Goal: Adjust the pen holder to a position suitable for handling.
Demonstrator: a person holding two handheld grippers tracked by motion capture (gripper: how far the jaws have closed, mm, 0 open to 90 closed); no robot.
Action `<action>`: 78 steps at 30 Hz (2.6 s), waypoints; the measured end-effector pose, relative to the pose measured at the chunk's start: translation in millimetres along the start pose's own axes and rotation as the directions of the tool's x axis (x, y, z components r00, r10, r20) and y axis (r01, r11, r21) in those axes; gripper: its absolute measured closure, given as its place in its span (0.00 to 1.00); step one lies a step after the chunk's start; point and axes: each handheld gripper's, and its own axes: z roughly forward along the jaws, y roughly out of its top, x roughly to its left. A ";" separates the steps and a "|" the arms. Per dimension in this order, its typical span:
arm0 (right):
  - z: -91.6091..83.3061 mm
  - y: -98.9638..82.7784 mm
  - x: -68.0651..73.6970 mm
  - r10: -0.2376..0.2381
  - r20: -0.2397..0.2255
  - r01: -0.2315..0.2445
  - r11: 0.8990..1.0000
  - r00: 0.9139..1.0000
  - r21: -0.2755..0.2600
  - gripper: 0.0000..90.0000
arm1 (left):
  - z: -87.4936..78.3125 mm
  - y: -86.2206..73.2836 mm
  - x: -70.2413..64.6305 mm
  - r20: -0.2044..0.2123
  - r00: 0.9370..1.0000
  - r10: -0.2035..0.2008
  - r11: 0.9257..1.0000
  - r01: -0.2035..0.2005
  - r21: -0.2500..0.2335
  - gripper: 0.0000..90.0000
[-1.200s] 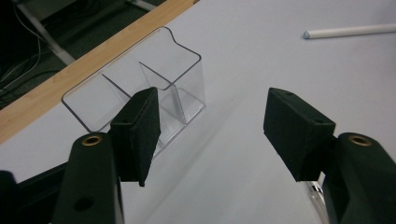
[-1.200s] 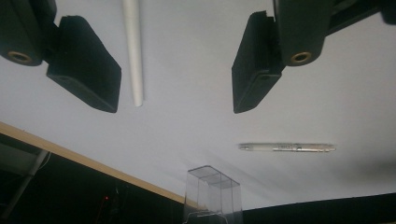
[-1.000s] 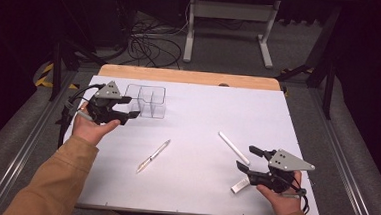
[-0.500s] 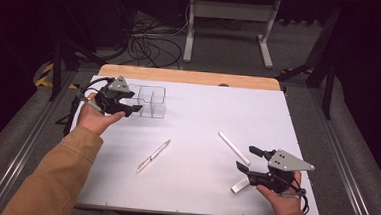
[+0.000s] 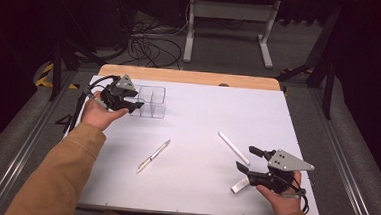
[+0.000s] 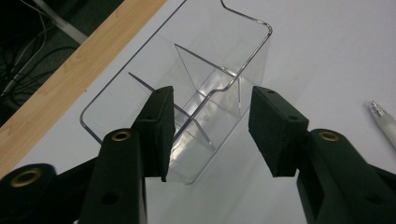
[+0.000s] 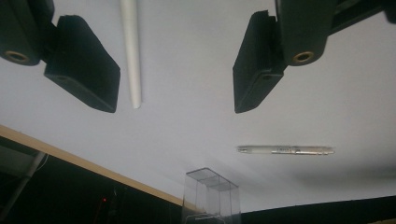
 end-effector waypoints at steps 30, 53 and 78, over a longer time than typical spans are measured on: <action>1.6 -1.4 -1.1 0.006 -0.014 -0.005 1.000 1.000 0.019 0.35 | 34.7 -0.1 8.7 0.017 1.000 0.019 0.988 -0.021 0.151 0.58; 2.9 -2.0 -1.7 0.021 -0.031 -0.020 0.999 0.999 0.027 0.35 | 45.8 -2.1 5.6 0.033 0.997 0.069 0.973 -0.075 0.217 0.56; 4.5 -2.6 -2.2 0.028 -0.046 -0.026 0.999 0.999 0.036 0.35 | 35.3 5.9 6.8 0.049 0.975 0.217 0.938 -0.222 0.267 0.70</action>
